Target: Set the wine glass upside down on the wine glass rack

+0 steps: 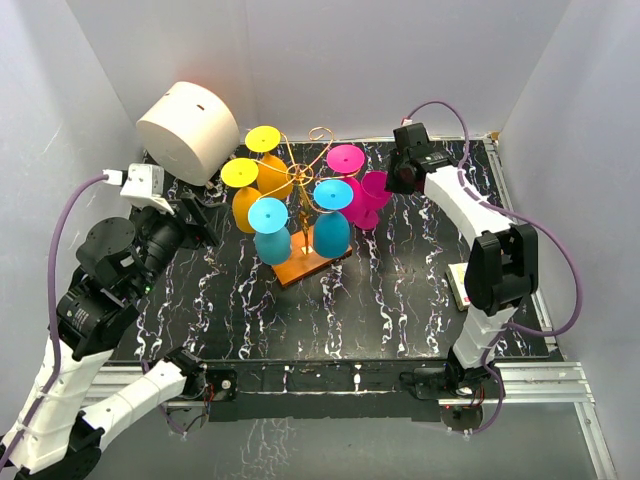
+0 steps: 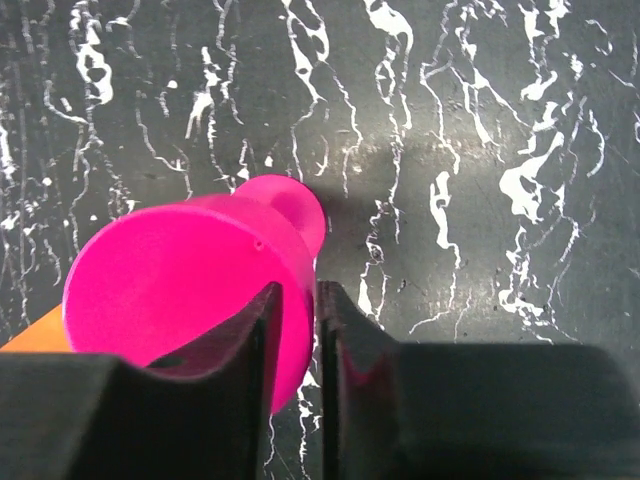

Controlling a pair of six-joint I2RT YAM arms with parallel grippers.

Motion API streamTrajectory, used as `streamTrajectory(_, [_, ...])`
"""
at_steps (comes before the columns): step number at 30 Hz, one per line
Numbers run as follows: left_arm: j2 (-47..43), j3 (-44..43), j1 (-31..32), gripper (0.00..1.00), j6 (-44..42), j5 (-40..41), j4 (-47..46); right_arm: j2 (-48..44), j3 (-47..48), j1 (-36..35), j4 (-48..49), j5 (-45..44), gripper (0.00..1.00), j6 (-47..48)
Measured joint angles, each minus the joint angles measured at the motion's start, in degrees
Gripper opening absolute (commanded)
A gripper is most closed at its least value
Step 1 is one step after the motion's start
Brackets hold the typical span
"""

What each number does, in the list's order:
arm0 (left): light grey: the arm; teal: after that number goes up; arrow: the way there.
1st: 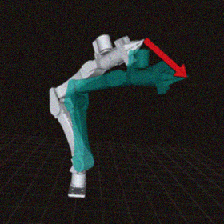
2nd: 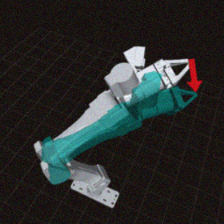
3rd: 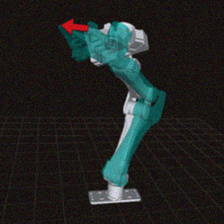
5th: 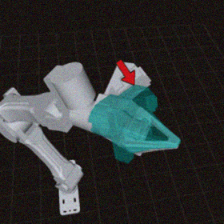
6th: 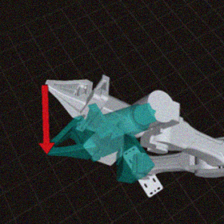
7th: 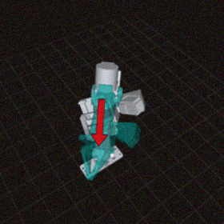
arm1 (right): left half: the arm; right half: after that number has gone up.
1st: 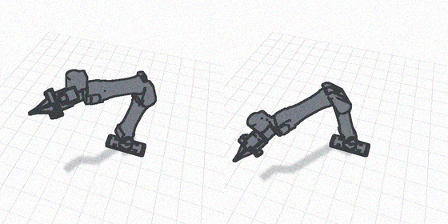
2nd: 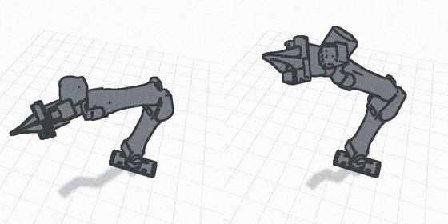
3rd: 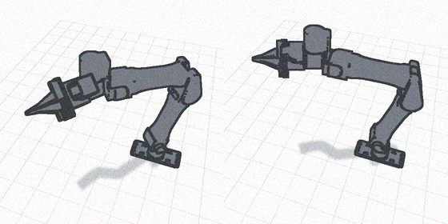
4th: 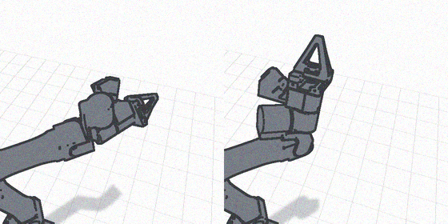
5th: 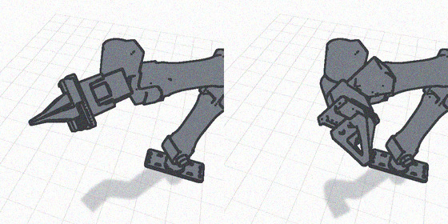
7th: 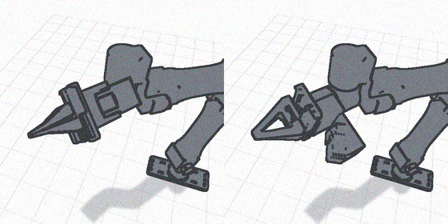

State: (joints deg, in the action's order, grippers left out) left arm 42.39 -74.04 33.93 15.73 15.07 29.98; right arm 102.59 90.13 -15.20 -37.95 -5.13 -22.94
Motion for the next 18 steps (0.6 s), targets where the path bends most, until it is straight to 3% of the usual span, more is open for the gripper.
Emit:
streamTrajectory(4, [-0.15, -0.13, 0.0, 0.69, -0.94, 0.0, 0.07, 1.36, 1.4, -0.59, -1.7, -2.34, 0.0, 3.17])
streamTrajectory(13, [-0.44, -1.51, 0.0, 0.74, -2.62, -2.43, -0.63, 0.55, 1.79, -1.09, -2.4, -6.64, 0.0, 5.95])
streamTrajectory(18, [-0.46, -1.6, 0.0, 0.83, -4.33, -9.07, -3.63, -7.32, -2.62, -1.2, -0.96, -9.92, 0.0, 5.75])
